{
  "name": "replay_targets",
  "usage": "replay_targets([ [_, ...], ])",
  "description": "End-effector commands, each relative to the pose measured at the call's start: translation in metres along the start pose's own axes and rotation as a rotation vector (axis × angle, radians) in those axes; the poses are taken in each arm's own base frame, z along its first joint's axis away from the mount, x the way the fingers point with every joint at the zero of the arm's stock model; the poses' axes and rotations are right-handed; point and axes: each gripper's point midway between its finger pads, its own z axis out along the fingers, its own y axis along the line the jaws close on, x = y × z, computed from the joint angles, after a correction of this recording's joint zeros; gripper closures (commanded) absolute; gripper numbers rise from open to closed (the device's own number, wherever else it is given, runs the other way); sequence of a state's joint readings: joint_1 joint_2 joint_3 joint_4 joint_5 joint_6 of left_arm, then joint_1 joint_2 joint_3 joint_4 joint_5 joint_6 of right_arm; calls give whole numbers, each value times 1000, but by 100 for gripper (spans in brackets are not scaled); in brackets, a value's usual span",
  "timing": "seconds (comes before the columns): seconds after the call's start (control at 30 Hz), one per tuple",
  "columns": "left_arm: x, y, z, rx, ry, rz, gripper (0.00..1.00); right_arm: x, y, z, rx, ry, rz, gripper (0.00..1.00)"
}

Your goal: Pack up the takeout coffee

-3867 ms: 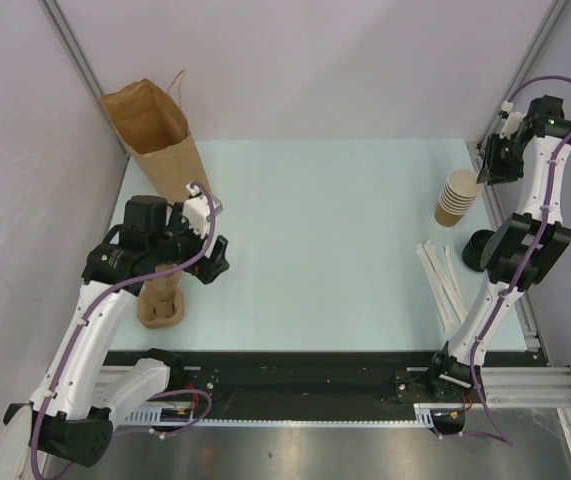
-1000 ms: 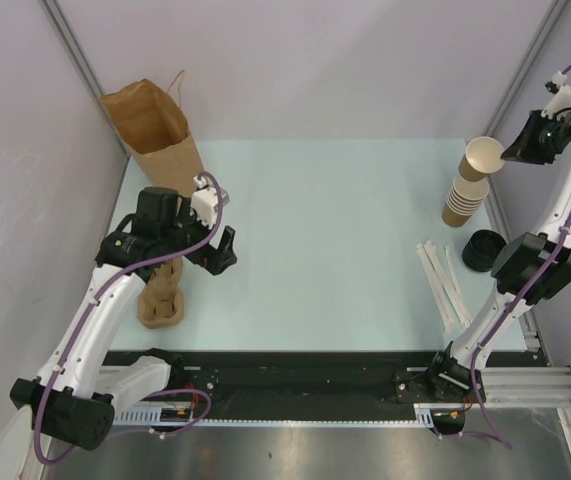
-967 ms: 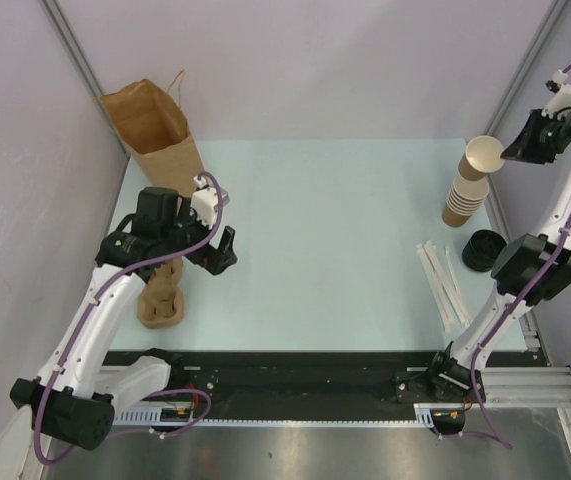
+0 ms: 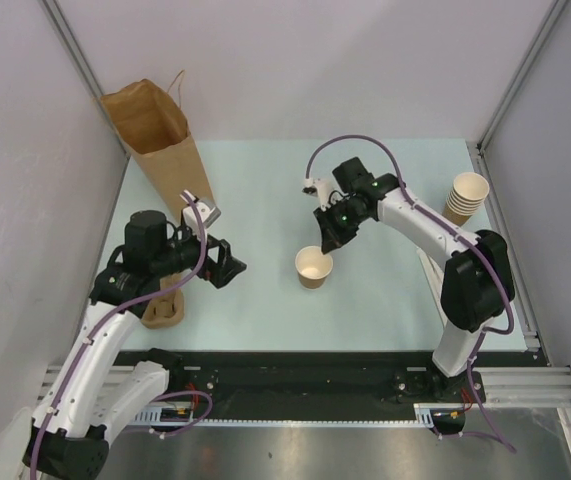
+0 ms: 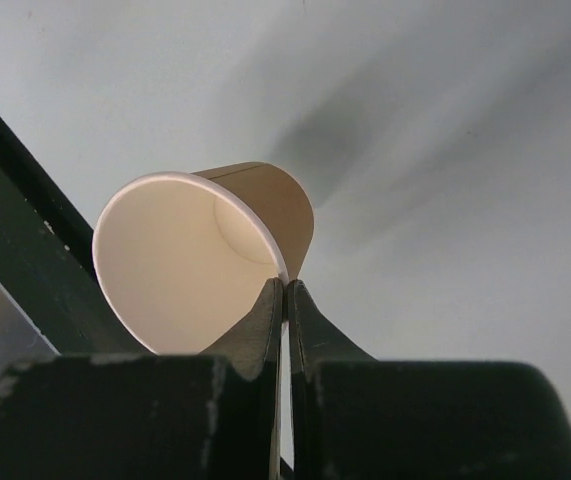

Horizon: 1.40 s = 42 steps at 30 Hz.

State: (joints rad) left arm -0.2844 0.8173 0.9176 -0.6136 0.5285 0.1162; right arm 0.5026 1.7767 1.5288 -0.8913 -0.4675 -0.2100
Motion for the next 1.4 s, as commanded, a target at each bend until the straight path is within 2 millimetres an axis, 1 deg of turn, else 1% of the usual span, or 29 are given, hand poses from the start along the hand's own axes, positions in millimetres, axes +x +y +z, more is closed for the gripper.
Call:
replay_targets([
  [0.0,-6,-7,1,27,-49,-16,1,-21,11,1,67,-109,-65,100],
  [0.07,-5,-6,2,26,-47,-20,0,-14,15,10,84,-91,-76,100],
  [0.2,-1,-6,5,25,-41,-33,0,-12,17,24,98,-86,-91,100],
  [0.37,2,-5,6,24,-34,-40,1,-8,19,29,97,-69,-95,100],
  [0.43,2,-5,6,24,-34,-41,1,-7,20,30,92,-62,-93,94],
  [0.47,3,-4,7,25,-31,-44,1,-7,21,30,86,-62,-94,84],
  [0.5,3,-4,7,23,-33,-45,0,-7,21,30,85,-62,-96,81],
  [0.53,3,-3,7,20,-32,-47,0,-7,21,28,86,-66,-94,75],
  [0.6,5,-3,8,19,-28,-48,1,-8,24,25,74,-73,-96,68],
  [0.63,5,-3,8,19,-25,-49,0,-9,23,21,72,-81,-96,62],
  [0.7,5,-3,8,21,-21,-45,1,-10,24,14,52,-91,-93,53],
  [0.73,6,-3,8,21,-18,-46,1,-11,24,9,47,-102,-90,45],
  [0.77,6,-3,8,21,-18,-43,0,-15,21,-5,40,-135,-77,41],
  [0.83,4,-3,7,19,-20,-37,1,-23,16,-25,38,-179,-70,32],
  [0.87,4,-3,7,22,-19,-33,1,-22,5,-41,35,-200,-36,30],
  [0.9,3,-3,7,25,-22,-26,1,-25,3,-57,40,-231,-34,29],
  [0.93,2,-3,7,25,-23,-23,0,-28,-5,-73,56,-259,-35,26],
  [0.97,1,-3,7,27,-22,-18,1,-21,-21,-91,75,-267,12,26],
  [1.0,1,-3,8,30,-18,-13,1,-17,-28,-109,99,-290,24,25],
  [1.03,-1,-3,7,31,-21,-9,1,-12,-34,-123,102,-303,42,23],
  [1.07,-2,-3,7,31,-24,2,0,2,-41,-135,113,-291,59,22],
  [1.1,-2,-3,6,31,-20,3,0,16,-67,-166,179,-338,127,21],
  [1.13,-3,-4,6,34,-23,9,1,27,-76,-180,188,-353,160,18],
  [1.17,-2,-4,5,37,-24,13,0,46,-85,-195,214,-335,168,18],
  [1.2,-3,-6,5,44,-29,17,0,67,-105,-217,271,-350,232,17],
  [1.23,-2,-8,6,56,-27,16,0,82,-114,-227,304,-335,250,18],
  [1.27,-3,-12,5,82,-31,17,0,100,-116,-235,324,-296,255,19],
  [1.3,-2,-14,7,100,-27,13,1,121,-130,-250,376,-289,313,20],
  [1.37,-3,-19,7,129,-27,7,1,150,-146,-261,465,-210,374,22],
])
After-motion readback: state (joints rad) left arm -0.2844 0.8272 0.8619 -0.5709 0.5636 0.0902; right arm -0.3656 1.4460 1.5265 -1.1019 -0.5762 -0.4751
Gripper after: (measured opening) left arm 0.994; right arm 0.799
